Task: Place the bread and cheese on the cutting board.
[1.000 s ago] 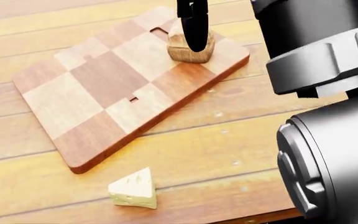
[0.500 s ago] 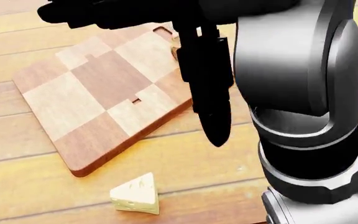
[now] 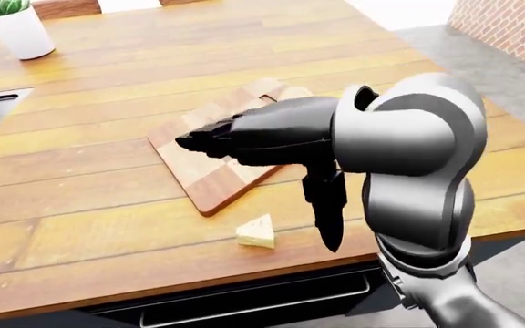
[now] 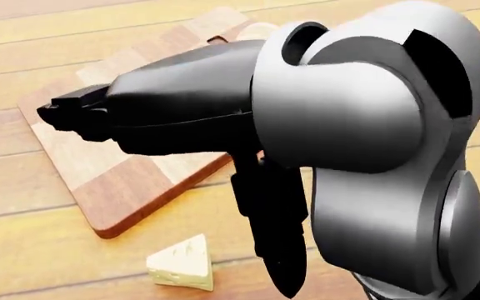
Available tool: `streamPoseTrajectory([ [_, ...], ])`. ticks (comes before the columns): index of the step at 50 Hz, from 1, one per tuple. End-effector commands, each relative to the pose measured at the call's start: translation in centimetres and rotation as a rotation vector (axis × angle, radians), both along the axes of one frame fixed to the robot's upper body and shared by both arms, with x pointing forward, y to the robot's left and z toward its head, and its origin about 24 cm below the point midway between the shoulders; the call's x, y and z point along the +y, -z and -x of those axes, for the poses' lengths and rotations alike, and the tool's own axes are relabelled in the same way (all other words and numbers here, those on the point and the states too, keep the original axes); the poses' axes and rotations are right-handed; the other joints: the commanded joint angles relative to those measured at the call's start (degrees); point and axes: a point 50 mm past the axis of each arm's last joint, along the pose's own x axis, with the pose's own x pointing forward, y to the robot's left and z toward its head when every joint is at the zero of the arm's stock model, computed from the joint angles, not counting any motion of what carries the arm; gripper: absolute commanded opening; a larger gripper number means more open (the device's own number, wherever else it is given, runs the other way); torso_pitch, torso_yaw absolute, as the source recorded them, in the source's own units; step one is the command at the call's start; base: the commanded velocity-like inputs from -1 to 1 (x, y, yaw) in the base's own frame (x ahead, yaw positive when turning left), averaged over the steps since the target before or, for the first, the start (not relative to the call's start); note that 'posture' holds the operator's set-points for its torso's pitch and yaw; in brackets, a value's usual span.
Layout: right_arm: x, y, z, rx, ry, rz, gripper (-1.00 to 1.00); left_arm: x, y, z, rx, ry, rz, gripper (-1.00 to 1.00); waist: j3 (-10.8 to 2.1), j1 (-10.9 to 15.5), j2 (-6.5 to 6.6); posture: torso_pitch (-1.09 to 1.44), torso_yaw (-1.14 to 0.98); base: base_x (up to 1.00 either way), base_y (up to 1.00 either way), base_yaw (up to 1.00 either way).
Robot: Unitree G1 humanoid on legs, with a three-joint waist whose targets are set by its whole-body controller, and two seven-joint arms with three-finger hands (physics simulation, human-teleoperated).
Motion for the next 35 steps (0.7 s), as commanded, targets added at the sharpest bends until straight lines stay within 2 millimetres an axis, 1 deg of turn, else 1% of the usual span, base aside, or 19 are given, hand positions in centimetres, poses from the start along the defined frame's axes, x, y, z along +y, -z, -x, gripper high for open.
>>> streamPoseTrajectory([
  [1,-0.3,-0.5,0.8,-0.079,0.014,-0.017,1.00,-0.2,-1.0,0.8,-0.055,-0.011,-0.035,1.00,-1.31,0.00,0.47,0.00,0.00,0.00,0.00,0.00],
  [7,-0.6,0.2,1.6,-0.073,0.010,-0.012,1.00,-0.2,-1.0,0.8,-0.055,-0.011,-0.034,1.00,-1.37,0.02,0.39,0.00,0.00,0.00,0.00,0.00],
  [14,-0.7,1.4,1.7,-0.067,0.005,-0.001,1.00,-0.2,-1.0,0.7,-0.055,-0.011,-0.033,1.00,-1.39,-0.02,0.25,0.00,0.00,0.00,0.00,0.00],
  [23,-0.4,3.1,2.1,-0.043,0.000,-0.001,1.00,-0.2,-0.9,0.7,-0.055,-0.011,-0.032,1.00,-1.53,-0.13,0.42,0.00,0.00,0.00,0.00,0.00],
  [35,-0.3,3.4,2.4,-0.038,-0.008,-0.006,1.00,-0.1,-0.8,0.8,-0.055,-0.012,-0.031,1.00,-1.59,-0.33,0.58,0.00,0.00,0.00,0.00,0.00],
])
